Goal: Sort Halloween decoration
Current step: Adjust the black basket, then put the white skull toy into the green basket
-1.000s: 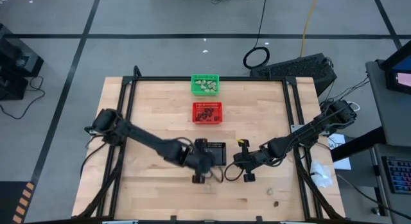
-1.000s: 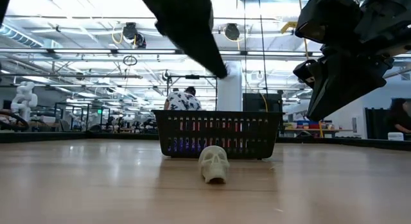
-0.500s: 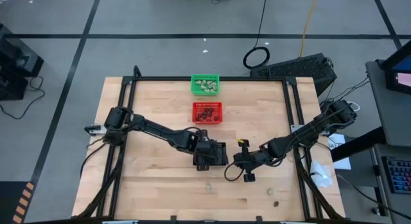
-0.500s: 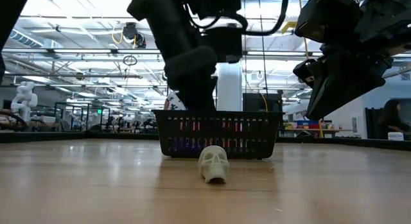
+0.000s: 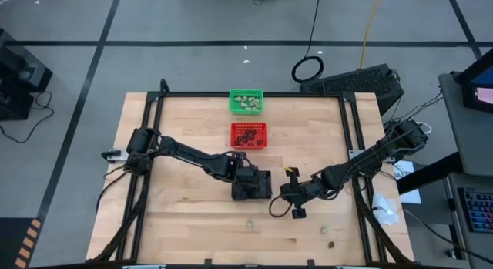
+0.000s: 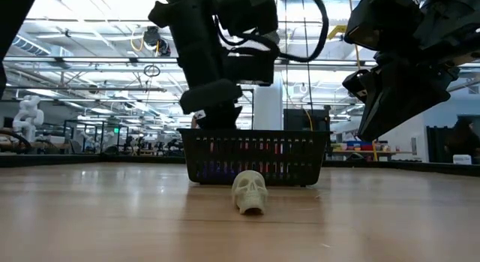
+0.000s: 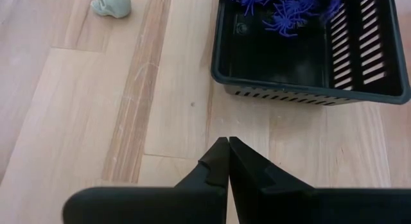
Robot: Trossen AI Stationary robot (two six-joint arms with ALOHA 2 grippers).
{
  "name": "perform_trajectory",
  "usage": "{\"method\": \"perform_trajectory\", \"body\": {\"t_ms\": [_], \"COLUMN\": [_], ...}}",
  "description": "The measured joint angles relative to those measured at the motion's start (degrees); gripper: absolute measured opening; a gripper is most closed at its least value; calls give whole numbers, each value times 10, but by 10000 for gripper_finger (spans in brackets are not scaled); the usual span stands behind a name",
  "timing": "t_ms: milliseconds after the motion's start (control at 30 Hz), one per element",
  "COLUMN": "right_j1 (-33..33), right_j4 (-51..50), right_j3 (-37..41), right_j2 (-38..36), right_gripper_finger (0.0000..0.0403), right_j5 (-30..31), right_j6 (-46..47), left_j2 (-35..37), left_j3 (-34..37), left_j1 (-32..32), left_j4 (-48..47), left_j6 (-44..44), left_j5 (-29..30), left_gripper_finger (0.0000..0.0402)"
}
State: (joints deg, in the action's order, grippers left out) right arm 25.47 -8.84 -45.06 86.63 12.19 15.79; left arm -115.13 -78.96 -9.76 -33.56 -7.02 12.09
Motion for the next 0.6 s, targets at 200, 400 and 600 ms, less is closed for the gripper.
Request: {"method": "perform_trajectory", "body": {"t_ms": [200, 400, 600], "right_j1": [0, 0, 0], "right_j4": [0, 0, 0], "right_j3": [0, 0, 0], "right_j2": [0, 0, 0], "right_gripper_finger": [0, 0, 0], "right_j5": [0, 0, 0], "right_j6": [0, 0, 0], "left_j2": [0, 1, 29], "left_j3": [0, 0, 0], "left_j1": [-4, -17, -32], "left_j4": [-21, -23, -40], "left_j6": [10, 14, 14], "left_j5": [16, 22, 54], "left_gripper_finger": [28, 96, 127]}}
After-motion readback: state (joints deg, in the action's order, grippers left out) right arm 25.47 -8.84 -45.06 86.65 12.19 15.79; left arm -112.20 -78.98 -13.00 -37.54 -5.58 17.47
